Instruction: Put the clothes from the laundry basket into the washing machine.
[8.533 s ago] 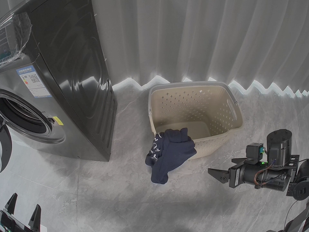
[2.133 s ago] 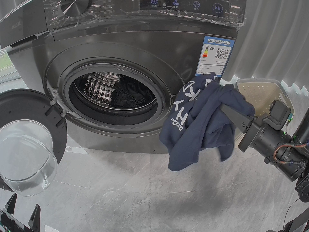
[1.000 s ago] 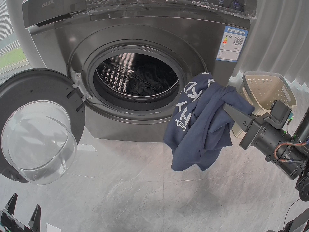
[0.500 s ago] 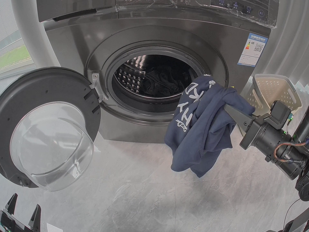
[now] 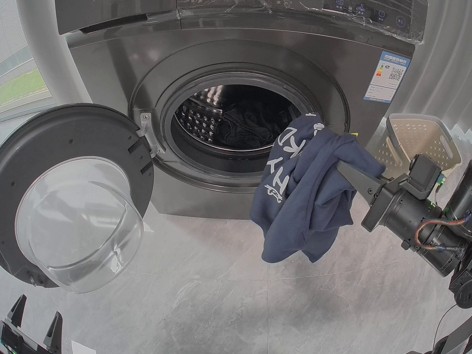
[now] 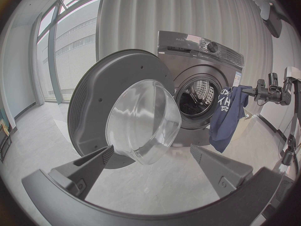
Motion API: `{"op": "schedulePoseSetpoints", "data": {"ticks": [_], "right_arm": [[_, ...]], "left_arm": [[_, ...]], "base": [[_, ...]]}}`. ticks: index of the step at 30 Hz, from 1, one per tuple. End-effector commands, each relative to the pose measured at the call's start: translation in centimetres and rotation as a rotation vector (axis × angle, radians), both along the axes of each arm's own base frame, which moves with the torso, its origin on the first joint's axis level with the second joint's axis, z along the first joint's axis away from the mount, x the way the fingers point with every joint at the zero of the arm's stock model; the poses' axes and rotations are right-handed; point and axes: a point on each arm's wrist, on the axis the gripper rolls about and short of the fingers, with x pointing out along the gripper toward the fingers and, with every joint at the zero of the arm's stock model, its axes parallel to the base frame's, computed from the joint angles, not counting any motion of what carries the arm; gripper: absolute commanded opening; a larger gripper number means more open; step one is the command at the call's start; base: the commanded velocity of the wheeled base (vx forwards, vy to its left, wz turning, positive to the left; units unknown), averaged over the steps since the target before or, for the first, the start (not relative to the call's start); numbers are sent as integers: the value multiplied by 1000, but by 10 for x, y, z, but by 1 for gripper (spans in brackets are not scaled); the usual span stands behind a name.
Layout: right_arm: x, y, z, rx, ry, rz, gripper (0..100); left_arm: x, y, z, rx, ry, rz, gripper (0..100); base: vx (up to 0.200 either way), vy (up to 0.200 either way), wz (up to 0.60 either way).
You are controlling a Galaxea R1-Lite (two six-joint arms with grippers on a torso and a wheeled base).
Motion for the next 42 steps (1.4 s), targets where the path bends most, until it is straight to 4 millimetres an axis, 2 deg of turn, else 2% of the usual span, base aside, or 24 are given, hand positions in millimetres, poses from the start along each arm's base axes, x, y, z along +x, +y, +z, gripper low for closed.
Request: {"op": "schedulePoseSetpoints", "data": {"ticks": [1, 6, 10, 15, 16, 17, 19, 22, 23, 25, 26, 28, 30, 33, 38, 42], "right_arm": [[1, 6, -5, -11, 19, 16, 0], [2, 15, -3, -8, 13, 36, 0], [-1, 32, 3, 15, 4, 88, 0], [4, 49, -3, 23, 38, 94, 0], [5, 52, -4, 25, 43, 96, 0], [9, 56, -4, 28, 43, 98, 0], [14, 64, -3, 44, 34, 102, 0], [19, 72, 2, 87, -3, 109, 0], [23, 78, 4, 112, -26, 112, 0], [26, 82, 5, 125, -41, 112, 0], [29, 85, 4, 135, -54, 111, 0], [31, 87, 4, 141, -61, 110, 0], [32, 88, 6, 155, -77, 110, 0], [32, 89, 10, 170, -90, 111, 0], [35, 84, 12, 175, -95, 95, 0], [35, 84, 13, 178, -99, 91, 0]], "left_arm": [[0, 0, -5, 4, 0, 3, 100], [0, 0, -5, 41, 0, 0, 100], [0, 0, -5, 54, 4, -17, 100], [0, -1, -3, 70, -16, -21, 100], [-3, -1, 8, 63, -79, -21, 100], [-8, -1, 28, 52, -167, -27, 100], [-11, -2, 56, 46, -229, -92, 100], [-1, -4, 59, 53, -144, -227, 100], [8, -6, 59, 48, -69, -305, 100], [16, -7, 61, 44, -25, -348, 100], [28, -9, 65, 38, 41, -409, 100], [39, -10, 71, 37, 80, -469, 100], [61, -13, 74, 47, 148, -561, 100], [87, -19, 77, 61, 183, -653, 100], [126, -43, 79, 68, 203, -802, 100], [145, -58, 73, 78, 230, -847, 100]], "base": [[0, 0, 0], [0, 0, 0], [0, 0, 0], [0, 0, 0], [0, 0, 0], [0, 0, 0], [0, 0, 0], [0, 0, 0], [0, 0, 0], [0, 0, 0], [0, 0, 0], [0, 0, 0], [0, 0, 0], [0, 0, 0], [0, 0, 0], [0, 0, 0]]}}
